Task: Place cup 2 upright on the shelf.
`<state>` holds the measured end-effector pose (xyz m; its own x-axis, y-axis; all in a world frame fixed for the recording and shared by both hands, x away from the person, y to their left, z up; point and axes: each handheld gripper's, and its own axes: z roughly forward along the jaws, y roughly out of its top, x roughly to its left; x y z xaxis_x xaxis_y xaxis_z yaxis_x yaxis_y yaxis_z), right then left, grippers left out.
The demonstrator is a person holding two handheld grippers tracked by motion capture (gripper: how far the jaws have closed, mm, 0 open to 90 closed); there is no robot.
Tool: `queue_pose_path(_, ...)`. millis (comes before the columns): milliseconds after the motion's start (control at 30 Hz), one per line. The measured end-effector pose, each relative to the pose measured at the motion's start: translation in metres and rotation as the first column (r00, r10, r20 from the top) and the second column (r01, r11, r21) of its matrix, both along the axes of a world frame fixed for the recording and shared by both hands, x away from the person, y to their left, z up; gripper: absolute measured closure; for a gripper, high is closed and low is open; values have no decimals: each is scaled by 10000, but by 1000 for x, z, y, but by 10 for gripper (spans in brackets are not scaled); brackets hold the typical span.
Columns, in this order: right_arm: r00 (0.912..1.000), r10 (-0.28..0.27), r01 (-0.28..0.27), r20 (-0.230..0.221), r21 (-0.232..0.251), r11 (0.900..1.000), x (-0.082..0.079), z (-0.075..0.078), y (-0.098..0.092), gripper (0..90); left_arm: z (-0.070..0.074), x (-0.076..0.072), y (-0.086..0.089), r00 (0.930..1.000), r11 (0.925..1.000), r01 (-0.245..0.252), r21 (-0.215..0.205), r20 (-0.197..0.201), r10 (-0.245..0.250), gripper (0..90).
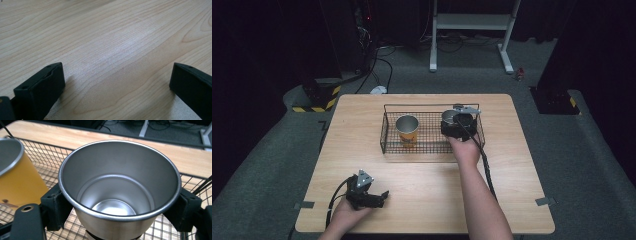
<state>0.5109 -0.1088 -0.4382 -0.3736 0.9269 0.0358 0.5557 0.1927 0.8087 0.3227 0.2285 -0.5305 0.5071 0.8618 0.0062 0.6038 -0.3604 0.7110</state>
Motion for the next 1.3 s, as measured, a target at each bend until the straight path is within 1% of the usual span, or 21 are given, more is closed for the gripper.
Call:
queue_pose_path(133, 9996, -104, 102, -260, -51, 9999, 3, -5, 1, 185, 0, 0, 0, 10000, 10000, 5, 6, 1, -5, 4)
queue_pose_path(200, 9989, -208, 210, -412, 65, 9998, 5, -7, 1, 185, 0, 0, 0, 10000, 10000, 22, 14, 6, -22, 4)
queue_pose_path(367, 9970, -320, 320, -707, -13, 9995, 9, -12, 0, 186, 0, 0, 0, 10000, 10000, 15, -22, 9, -15, 4)
queue_pose_path(500, 9952, -391, 362, -895, -327, 9988, 11, -17, 2, 186, 0, 0, 0, 10000, 10000, 36, 16, 8, -36, 4)
queue_pose_path(567, 9953, -390, 336, -886, -615, 9975, 11, -18, 4, 186, 0, 0, 0, 10000, 10000, 34, 16, 11, -34, 4)
queue_pose_path(600, 9960, -299, 228, -840, -851, 9961, 11, -19, 4, 186, 0, 0, 0, 10000, 10000, 26, -7, -2, -26, 4)
queue_pose_path(633, 9955, -358, 284, -882, -838, 9961, 11, -20, 6, 186, 0, 0, 0, 10000, 10000, 34, 11, 4, -34, 4)
queue_pose_path(733, 9943, -315, 207, -1021, -1051, 9942, 12, -22, 7, 186, 0, 0, 0, 10000, 10000, 35, -7, -2, -35, 4)
queue_pose_path(800, 9945, -250, 127, -1019, -1191, 9928, 12, -24, 7, 185, 0, 0, 0, 10000, 10000, 35, -8, 0, -35, 4)
queue_pose_path(900, 9930, -235, 102, -1155, -1148, 9933, 12, -25, 8, 185, 0, 0, 0, 10000, 10000, 35, -9, -2, -35, 4)
queue_pose_path(1000, 9933, -137, -12, -1152, -1286, 9917, 13, -27, 8, 186, 0, 0, 0, 10000, 10000, 29, -23, 1, -29, 4)
queue_pose_path(1033, 9920, -180, 26, -1250, -1222, 9925, 13, -27, 9, 186, 0, 0, 0, 10000, 10000, 31, -21, -2, -31, 4)
queue_pose_path(1300, 9884, -202, 38, -1508, -1083, 9941, 14, -29, 9, 185, 0, 0, 0, 10000, 10000, 30, -23, 0, -30, 4)
